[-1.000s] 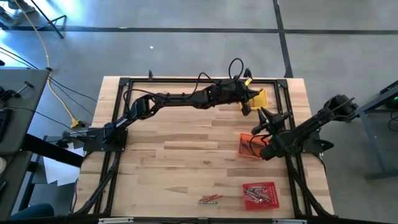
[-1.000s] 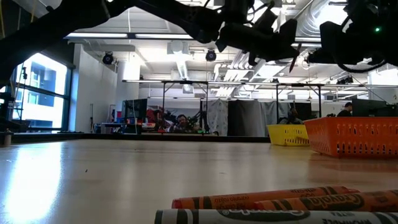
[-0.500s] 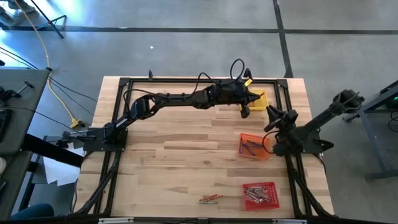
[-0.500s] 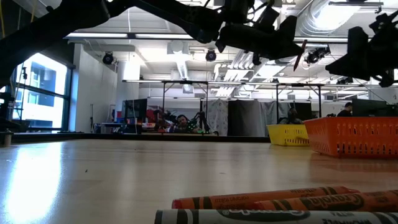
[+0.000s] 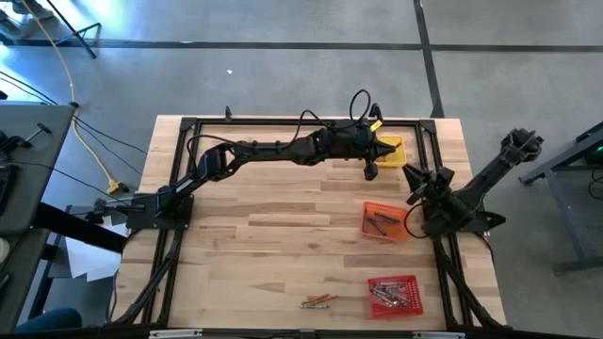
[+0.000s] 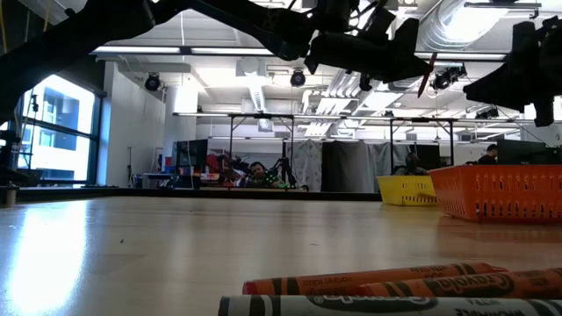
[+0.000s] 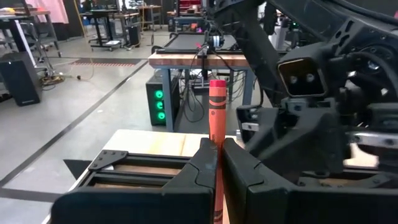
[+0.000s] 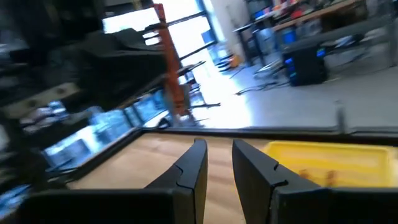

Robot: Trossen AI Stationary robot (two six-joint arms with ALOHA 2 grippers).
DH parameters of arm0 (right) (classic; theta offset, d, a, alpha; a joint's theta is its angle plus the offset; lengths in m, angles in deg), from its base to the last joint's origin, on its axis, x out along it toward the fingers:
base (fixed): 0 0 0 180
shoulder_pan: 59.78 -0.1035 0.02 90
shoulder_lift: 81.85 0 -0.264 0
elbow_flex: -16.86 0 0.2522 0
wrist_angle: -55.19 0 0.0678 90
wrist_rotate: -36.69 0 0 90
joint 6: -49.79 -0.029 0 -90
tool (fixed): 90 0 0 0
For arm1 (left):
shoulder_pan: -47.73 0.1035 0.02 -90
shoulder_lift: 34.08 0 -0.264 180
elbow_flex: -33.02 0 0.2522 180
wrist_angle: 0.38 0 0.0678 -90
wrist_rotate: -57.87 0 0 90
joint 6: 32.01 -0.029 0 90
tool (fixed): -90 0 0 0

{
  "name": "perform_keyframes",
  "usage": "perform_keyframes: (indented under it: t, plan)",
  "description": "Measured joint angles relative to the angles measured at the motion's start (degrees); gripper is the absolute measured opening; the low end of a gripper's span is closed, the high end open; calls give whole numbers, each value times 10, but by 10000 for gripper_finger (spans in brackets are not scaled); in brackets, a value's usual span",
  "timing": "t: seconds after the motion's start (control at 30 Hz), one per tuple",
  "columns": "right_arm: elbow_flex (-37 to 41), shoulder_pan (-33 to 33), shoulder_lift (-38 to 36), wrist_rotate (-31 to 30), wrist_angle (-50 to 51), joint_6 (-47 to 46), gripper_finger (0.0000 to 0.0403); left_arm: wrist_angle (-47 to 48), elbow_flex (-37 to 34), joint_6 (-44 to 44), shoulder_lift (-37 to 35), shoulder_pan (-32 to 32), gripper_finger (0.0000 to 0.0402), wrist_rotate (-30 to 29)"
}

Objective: Sort crayons
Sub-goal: Put the orange crayon into the yellow bin

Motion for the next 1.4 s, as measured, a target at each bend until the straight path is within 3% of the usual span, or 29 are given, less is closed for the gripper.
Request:
perform_keyframes:
  t: [0.23,0.47,0.57,0.77,1.07,1.23,1.4]
  plan:
    - [-49,-103,0,0,-39,81,71,0,0,1,0,0,0,0]
    - [-60,-123,0,-1,-61,213,71,-4,0,10,0,-1,0,40]
    - [-49,-122,-4,0,-23,207,71,-4,0,15,0,-2,0,57]
    - [-27,-121,-17,0,71,94,71,-8,0,12,0,-9,0,58]
    - [-25,-106,-19,0,67,91,71,-40,0,11,0,-16,0,58]
    - [-25,-43,-19,0,-2,108,71,-51,0,11,0,-26,0,58]
    - [-25,10,-18,0,-188,279,71,-64,0,10,-1,-33,0,56]
